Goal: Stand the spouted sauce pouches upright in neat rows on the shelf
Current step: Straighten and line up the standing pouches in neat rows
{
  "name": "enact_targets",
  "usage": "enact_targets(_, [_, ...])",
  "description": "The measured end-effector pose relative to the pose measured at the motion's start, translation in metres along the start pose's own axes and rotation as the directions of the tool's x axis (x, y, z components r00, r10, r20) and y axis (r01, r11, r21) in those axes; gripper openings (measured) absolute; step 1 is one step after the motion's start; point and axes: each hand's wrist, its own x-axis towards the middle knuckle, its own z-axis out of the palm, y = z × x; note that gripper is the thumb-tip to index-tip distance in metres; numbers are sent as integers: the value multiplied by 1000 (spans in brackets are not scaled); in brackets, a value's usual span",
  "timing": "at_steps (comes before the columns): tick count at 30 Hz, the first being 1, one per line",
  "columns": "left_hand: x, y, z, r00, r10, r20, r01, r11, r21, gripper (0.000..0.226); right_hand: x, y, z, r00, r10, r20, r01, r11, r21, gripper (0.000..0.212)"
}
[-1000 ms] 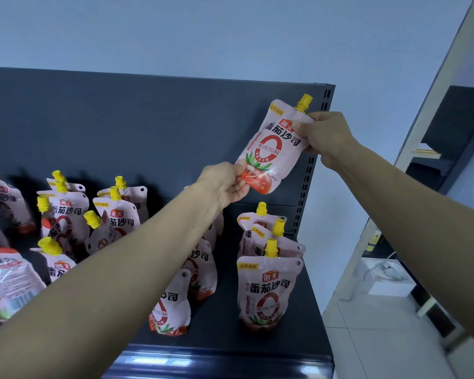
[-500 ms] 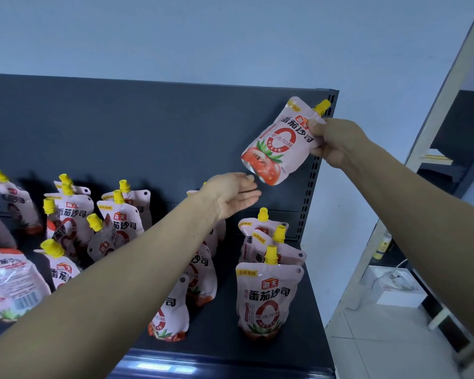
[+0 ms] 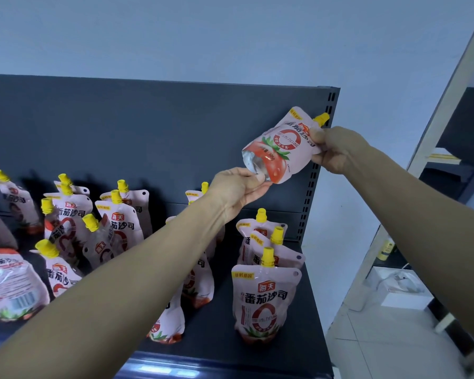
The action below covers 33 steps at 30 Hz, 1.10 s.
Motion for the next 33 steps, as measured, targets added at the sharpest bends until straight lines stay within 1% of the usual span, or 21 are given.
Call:
enact_targets(4, [1, -5, 4, 996, 48, -77, -40, 994, 102, 29, 3, 1, 3, 999, -35, 0, 35, 996, -84, 4])
enact_targets(6, [3, -3, 6, 993, 49, -104, -37, 993, 113, 32, 4, 1, 6, 998, -55, -22, 52, 990, -131, 8])
enact_targets(8, [5, -2, 5, 996, 25, -85, -18, 997, 81, 30, 4, 0, 6, 997, -70, -45, 63, 989, -136, 6])
enact_targets(10, [6, 0, 2, 1000, -1, -25, 2, 999, 45, 22, 5, -3, 5, 995, -80, -57, 72, 990, -123, 7])
enact_targets(12, [7, 3, -3, 1000, 2, 17, -2, 1000, 26, 16, 5, -5, 3, 995, -81, -60, 74, 991, -114, 11])
enact_targets(14, [9, 4, -5, 1000, 26, 15, -27, 999, 43, 14, 6, -5, 1, 995, -83, -48, 77, 990, -118, 6])
enact_targets(15, [10, 3, -5, 999, 43, 7, -43, 997, 62, 15, 7, -4, 0, 996, -84, -42, 78, 990, -119, 5])
enact_targets(18, [10, -2, 0, 994, 110, -13, -107, 985, 132, 23, 8, 0, 0, 996, -83, -29, 78, 988, -136, 12])
enact_targets(20, [10, -4, 2, 985, 171, -22, -163, 963, 213, 24, 8, 2, 0, 996, -90, -23, 85, 985, -150, 14])
enact_targets(23, [13, -3, 1, 960, 273, -67, -227, 892, 390, 15, 9, 3, 1, 993, -118, -22, 113, 981, -157, 12])
enact_targets(25, [13, -4, -1, 953, 287, -96, -217, 869, 444, 9, 9, 3, 2, 988, -152, -12, 148, 976, -157, 12])
enact_targets(26, [13, -4, -3, 959, 264, -101, -194, 874, 445, 10, 9, 2, 2, 984, -179, -7, 175, 971, -165, 11])
enact_targets(28, [12, -5, -9, 986, 145, -85, -93, 892, 442, 13, 8, 1, 1, 969, -249, 8, 245, 947, -208, 3])
enact_targets(29, [11, -5, -12, 994, 83, -78, -37, 881, 471, 11, 8, 0, 1, 955, -297, 18, 293, 924, -247, 6])
enact_targets(31, [9, -4, -19, 996, 37, -84, 19, 812, 584, 4, 7, -1, 2, 910, -409, 64, 402, 839, -366, 20])
enact_targets(33, [8, -4, -26, 997, 51, -58, 6, 701, 713, 10, 7, 5, 5, 870, -474, 132, 469, 716, -517, 23])
